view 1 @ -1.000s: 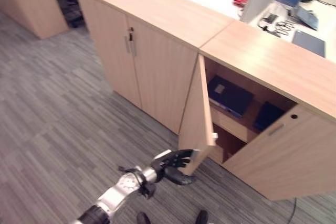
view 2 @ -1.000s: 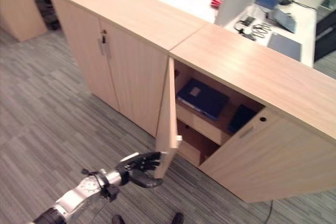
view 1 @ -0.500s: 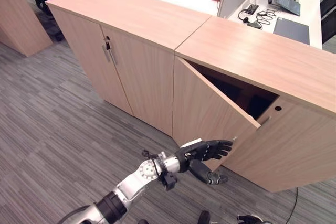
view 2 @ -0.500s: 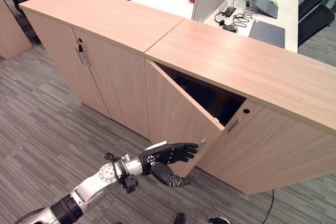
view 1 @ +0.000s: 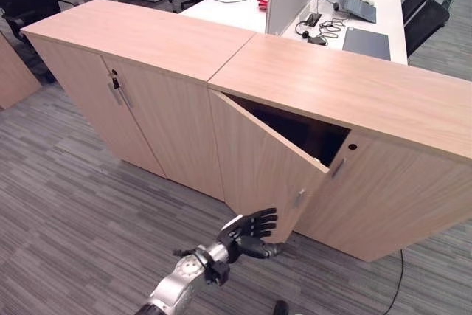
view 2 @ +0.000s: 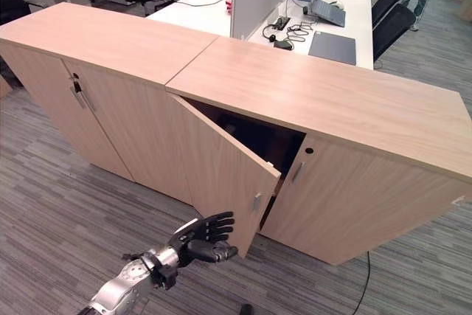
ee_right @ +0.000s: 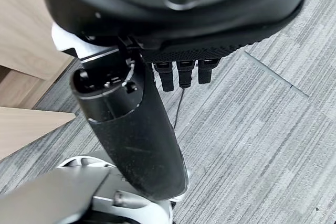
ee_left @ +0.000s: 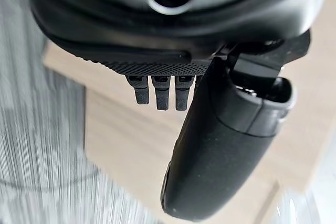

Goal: Put the empty folder in the office cabinet

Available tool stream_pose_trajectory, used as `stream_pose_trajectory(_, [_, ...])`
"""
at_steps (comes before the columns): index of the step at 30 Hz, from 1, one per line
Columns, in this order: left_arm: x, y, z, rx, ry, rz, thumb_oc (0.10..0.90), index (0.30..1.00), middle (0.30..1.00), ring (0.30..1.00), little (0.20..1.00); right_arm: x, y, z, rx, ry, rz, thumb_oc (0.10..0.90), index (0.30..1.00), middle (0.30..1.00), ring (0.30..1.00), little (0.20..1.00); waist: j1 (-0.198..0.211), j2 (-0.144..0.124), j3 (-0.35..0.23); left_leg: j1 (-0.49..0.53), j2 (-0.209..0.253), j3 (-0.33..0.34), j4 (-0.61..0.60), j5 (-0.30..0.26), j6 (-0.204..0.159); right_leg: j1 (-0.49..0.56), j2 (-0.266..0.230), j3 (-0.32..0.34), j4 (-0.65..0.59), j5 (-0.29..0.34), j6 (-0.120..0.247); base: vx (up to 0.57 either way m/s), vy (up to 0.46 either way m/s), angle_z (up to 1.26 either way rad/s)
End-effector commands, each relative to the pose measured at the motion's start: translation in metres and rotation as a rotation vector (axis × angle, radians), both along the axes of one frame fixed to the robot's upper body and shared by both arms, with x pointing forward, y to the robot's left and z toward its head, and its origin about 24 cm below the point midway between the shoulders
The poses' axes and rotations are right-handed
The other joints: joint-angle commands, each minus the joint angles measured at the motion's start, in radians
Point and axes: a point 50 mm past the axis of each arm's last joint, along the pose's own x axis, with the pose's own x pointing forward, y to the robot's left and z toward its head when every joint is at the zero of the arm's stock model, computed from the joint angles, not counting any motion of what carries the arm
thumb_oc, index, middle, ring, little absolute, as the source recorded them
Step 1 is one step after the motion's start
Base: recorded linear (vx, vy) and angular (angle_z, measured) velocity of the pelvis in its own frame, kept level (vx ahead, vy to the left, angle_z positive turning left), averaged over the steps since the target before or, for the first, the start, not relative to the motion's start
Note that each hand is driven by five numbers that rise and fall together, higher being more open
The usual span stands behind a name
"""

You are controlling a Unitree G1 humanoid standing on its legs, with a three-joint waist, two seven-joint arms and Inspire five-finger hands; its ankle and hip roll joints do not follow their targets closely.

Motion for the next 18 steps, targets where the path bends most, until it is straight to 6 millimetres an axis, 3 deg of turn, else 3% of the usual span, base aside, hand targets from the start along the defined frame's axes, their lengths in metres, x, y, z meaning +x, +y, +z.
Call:
stream_pose_trajectory(1, [0.031,0.003,0.036,0.027,-0.255,0.050,0.800,0.900,0.900,0.900,0.900,0.027,-0.021,0.010,-0.059,-0.057,-0.033,0.800,0.900,0.900,0.900,0.900,0.027,-0.059,-0.015,-0.078,0.030,-0.163,0.078,0.057,-0.073,0.061,0.052,-0.015,0.007,-0.157,-0.007,-0.03,-0.052,-0.43])
stream_pose_trajectory(2, [0.031,0.012,0.031,0.060,-0.246,0.097,0.800,0.900,0.900,0.900,0.900,0.030,-0.025,0.012,-0.066,-0.070,-0.027,0.800,0.900,0.900,0.900,0.900,0.041,-0.070,-0.008,-0.105,-0.004,-0.235,0.105,0.011,-0.049,0.060,0.049,0.001,0.007,-0.153,-0.010,-0.03,-0.025,-0.49])
stream_pose_trajectory(3, [0.031,0.012,0.031,0.060,-0.247,0.098,0.800,0.900,0.900,0.900,0.900,0.031,-0.025,0.012,-0.066,-0.070,-0.026,0.800,0.900,0.900,0.900,0.900,0.036,-0.069,-0.009,-0.114,-0.004,-0.241,0.117,0.003,-0.046,0.060,0.048,-0.003,0.007,-0.154,-0.008,-0.02,-0.026,-0.38])
stream_pose_trajectory(4, [0.031,0.019,0.027,0.100,-0.244,0.134,0.800,0.900,0.900,0.900,0.900,0.032,-0.029,0.013,-0.071,-0.079,-0.029,0.800,0.900,0.900,0.900,0.900,0.050,-0.081,-0.004,-0.129,-0.045,-0.302,0.129,-0.053,-0.023,0.061,0.044,0.011,0.007,-0.150,-0.008,-0.06,0.003,-0.35])
stream_pose_trajectory(5, [0.031,0.027,0.019,0.185,-0.243,0.175,0.800,0.900,0.900,0.900,0.900,0.035,-0.029,0.014,-0.073,-0.092,-0.029,0.800,0.900,0.900,0.900,0.900,0.066,-0.102,0.005,-0.159,-0.117,-0.364,0.157,-0.120,0.019,0.059,0.026,0.011,0.007,-0.132,-0.009,-0.06,-0.003,-0.21])
stream_pose_trajectory(6, [0.031,0.027,0.019,0.185,-0.243,0.175,0.800,0.900,0.900,0.900,0.900,0.035,-0.029,0.014,-0.074,-0.092,-0.030,0.800,0.900,0.900,0.900,0.900,0.065,-0.102,0.005,-0.162,-0.117,-0.365,0.159,-0.121,0.019,0.058,0.026,0.010,0.007,-0.132,-0.009,-0.07,0.056,-0.20])
stream_pose_trajectory(7, [0.026,0.039,0.005,0.257,-0.198,0.206,0.800,0.900,0.900,0.900,0.900,0.043,-0.032,0.017,-0.085,-0.112,-0.007,0.800,0.900,0.900,0.900,0.900,0.084,-0.105,0.014,-0.207,-0.201,-0.442,0.198,-0.167,0.038,0.060,0.021,0.024,0.009,-0.123,-0.006,-0.02,0.046,-0.18])
stream_pose_trajectory(8, [0.026,0.039,0.005,0.257,-0.198,0.206,0.800,0.900,0.900,0.900,0.900,0.043,-0.032,0.017,-0.085,-0.112,-0.007,0.800,0.900,0.900,0.900,0.900,0.083,-0.104,0.014,-0.209,-0.201,-0.443,0.201,-0.169,0.039,0.059,0.021,0.023,0.009,-0.123,-0.005,-0.04,0.098,-0.36])
stream_pose_trajectory(9, [0.019,0.048,-0.005,0.269,-0.145,0.234,0.800,0.900,0.900,0.900,0.900,0.048,-0.034,0.019,-0.096,-0.122,0.008,0.800,0.900,0.900,0.900,0.900,0.091,-0.097,0.022,-0.238,-0.247,-0.485,0.230,-0.182,0.040,0.057,0.019,0.039,0.017,-0.117,-0.002,-0.03,0.093,-0.42])
stream_pose_trajectory(11, [0.007,0.061,-0.023,0.247,-0.038,0.310,0.800,0.900,0.900,0.900,0.900,0.049,-0.034,0.019,-0.097,-0.120,0.018,0.800,0.900,0.900,0.900,0.900,0.090,-0.086,0.015,-0.225,-0.276,-0.515,0.200,-0.184,0.047,0.053,0.019,0.054,0.022,-0.113,0.001,0.00,0.102,-0.70])
stream_pose_trajectory(12, [0.007,0.061,-0.023,0.247,-0.038,0.310,0.800,0.900,0.900,0.900,0.900,0.049,-0.034,0.019,-0.097,-0.120,0.018,0.800,0.900,0.900,0.900,0.900,0.089,-0.086,0.015,-0.226,-0.277,-0.516,0.200,-0.184,0.047,0.053,0.019,0.053,0.022,-0.113,0.002,0.04,0.130,-0.67])
stream_pose_trajectory(13, [-0.007,0.073,-0.043,0.252,0.080,0.384,0.800,0.900,0.900,0.900,0.900,0.047,-0.033,0.018,-0.095,-0.112,0.011,0.800,0.900,0.900,0.900,0.900,0.086,-0.074,0.001,-0.182,-0.288,-0.517,0.141,-0.181,0.058,0.055,0.019,0.060,0.024,-0.112,0.007,0.04,0.138,-0.42])
stream_pose_trajectory(18, [-0.049,0.094,-0.083,0.420,0.341,0.411,0.800,0.900,0.900,0.900,0.900,0.035,-0.023,0.012,-0.074,-0.074,0.030,0.800,0.900,0.900,0.900,0.900,0.061,-0.051,-0.047,-0.117,-0.298,-0.477,-0.002,-0.139,0.067,0.038,0.001,0.062,0.027,-0.104,0.028,0.03,0.143,-0.06])
